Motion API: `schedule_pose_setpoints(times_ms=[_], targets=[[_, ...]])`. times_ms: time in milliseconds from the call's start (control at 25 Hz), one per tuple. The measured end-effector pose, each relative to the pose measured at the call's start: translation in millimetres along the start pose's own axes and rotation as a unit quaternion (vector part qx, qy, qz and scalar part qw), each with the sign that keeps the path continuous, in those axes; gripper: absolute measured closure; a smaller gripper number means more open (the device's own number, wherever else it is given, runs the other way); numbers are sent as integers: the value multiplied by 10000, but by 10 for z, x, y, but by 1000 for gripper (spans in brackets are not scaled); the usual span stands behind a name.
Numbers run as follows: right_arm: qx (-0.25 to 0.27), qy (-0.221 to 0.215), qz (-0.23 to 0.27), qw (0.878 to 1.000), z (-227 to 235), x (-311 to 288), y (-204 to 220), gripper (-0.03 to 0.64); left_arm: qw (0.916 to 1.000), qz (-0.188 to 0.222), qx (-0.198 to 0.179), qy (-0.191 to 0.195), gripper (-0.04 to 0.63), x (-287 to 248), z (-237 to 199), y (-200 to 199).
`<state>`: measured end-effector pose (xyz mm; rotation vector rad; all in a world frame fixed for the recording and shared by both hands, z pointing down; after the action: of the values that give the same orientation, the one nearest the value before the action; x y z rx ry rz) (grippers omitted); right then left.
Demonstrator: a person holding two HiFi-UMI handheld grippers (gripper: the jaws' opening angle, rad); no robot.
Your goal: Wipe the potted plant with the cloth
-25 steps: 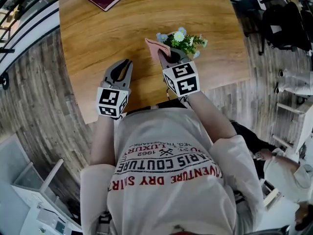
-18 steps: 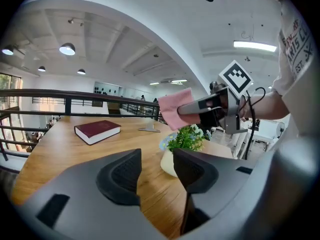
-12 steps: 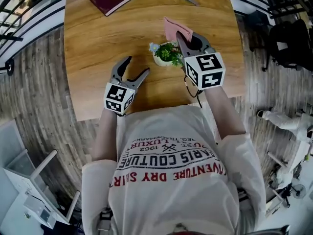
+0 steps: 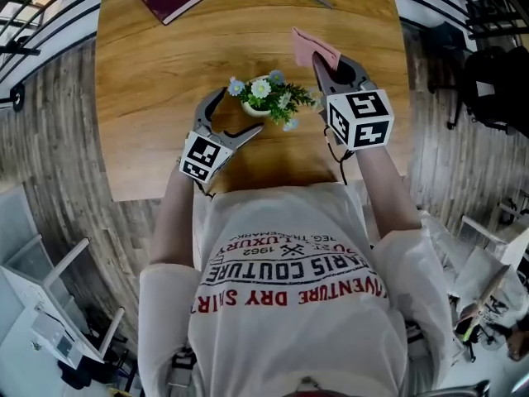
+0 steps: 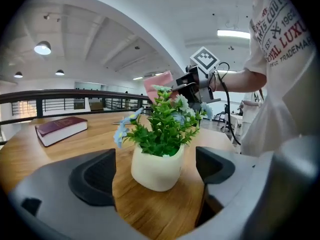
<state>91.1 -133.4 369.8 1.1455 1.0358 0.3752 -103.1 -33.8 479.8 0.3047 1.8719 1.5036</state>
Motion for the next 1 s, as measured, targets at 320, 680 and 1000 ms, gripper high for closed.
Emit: schedule_pose_setpoints(times_ms=[320, 680, 1000], targets=[[102, -136, -346, 9993, 279, -226, 255, 580, 9956, -216, -577, 712, 95, -319, -98, 69], [61, -157, -565, 9983, 450, -449, 420, 580, 9808, -494, -1105, 1531, 92, -578, -50, 110], [85, -180, -764, 9969, 504, -506, 519, 580, 9732, -467, -1119, 1953, 92, -656, -54, 69]])
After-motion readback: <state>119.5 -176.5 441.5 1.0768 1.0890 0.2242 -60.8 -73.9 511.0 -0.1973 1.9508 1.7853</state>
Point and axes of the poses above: the fingertips, and each gripper's own axes: x backward along the fingers, z to its right, y out of its underside, the point moved 6 cm from there along x, backward along the fingers, and after that the axes turned 2 degrees about z, right-handed, at the moved point
